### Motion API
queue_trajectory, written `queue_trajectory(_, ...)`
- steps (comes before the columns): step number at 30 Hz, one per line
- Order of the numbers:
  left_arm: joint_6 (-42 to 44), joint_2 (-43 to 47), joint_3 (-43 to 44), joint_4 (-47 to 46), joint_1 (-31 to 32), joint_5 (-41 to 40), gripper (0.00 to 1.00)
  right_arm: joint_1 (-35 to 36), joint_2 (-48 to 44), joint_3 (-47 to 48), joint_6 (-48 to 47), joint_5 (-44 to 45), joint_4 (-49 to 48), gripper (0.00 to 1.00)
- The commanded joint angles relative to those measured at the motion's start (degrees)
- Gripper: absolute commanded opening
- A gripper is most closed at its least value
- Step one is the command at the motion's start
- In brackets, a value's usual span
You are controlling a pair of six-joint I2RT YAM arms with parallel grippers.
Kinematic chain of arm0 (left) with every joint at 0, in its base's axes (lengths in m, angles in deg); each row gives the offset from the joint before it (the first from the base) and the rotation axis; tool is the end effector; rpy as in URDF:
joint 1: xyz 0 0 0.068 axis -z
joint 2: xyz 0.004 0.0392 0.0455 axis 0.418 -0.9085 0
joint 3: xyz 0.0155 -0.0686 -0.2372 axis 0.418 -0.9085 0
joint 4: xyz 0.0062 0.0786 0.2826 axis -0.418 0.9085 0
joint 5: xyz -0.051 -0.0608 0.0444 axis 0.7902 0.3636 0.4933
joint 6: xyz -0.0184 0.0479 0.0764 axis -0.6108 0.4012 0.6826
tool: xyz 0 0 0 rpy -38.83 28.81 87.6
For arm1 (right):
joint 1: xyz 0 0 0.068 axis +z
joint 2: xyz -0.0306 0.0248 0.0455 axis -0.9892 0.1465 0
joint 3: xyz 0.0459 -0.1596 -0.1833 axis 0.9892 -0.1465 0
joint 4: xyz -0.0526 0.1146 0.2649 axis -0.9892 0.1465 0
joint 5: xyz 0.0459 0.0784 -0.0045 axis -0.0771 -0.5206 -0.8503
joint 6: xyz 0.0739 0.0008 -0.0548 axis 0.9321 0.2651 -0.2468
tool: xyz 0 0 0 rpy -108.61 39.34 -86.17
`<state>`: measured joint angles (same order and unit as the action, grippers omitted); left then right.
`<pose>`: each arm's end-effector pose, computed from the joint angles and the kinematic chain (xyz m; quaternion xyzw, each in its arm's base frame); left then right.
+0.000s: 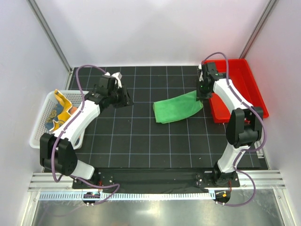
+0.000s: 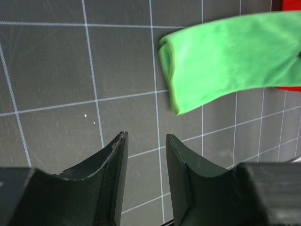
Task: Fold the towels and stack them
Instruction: Neatly place the folded towel into the bin
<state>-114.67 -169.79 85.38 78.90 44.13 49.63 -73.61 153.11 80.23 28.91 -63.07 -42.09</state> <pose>0.3617 -0.1447 0.2315 -0.0534 0.9144 -0.2485 0.3150 0.4241 0.0608 0.1834 0.0018 0.9714 0.0426 0.2336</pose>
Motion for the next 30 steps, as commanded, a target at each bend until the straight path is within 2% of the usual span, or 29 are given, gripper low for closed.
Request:
queue_trajectory(1,1.8,0.4,2.2,1.1,-0.1,1.8,0.41,-2.6,-1.5,5.2,-3.3,4.1,3.8,0.01)
queue_trajectory(5,2.0,-0.1,2.6,1.5,-0.1,2.6,0.41,-4.9,0.6,9.1,-5.4,5.0,5.9,0.01)
queue_trajectory(14,1.3,-1.9,3.5,1.0,-0.7,5.2,0.41,-9.5,2.6,14.3,-10.9,13.0,8.0,0.01)
queue_trajectory(18,1.1,-2.2,3.5,0.5,-1.0,6.9,0.41,-13.6,3.6,16.0,-11.4,14.5,7.0,0.01)
queue_trajectory(30,1.1,-2.6,2.6,-0.1,-1.0,9.0,0.41,-19.2,8.5,21.5,-13.3,21.3,3.7,0.01)
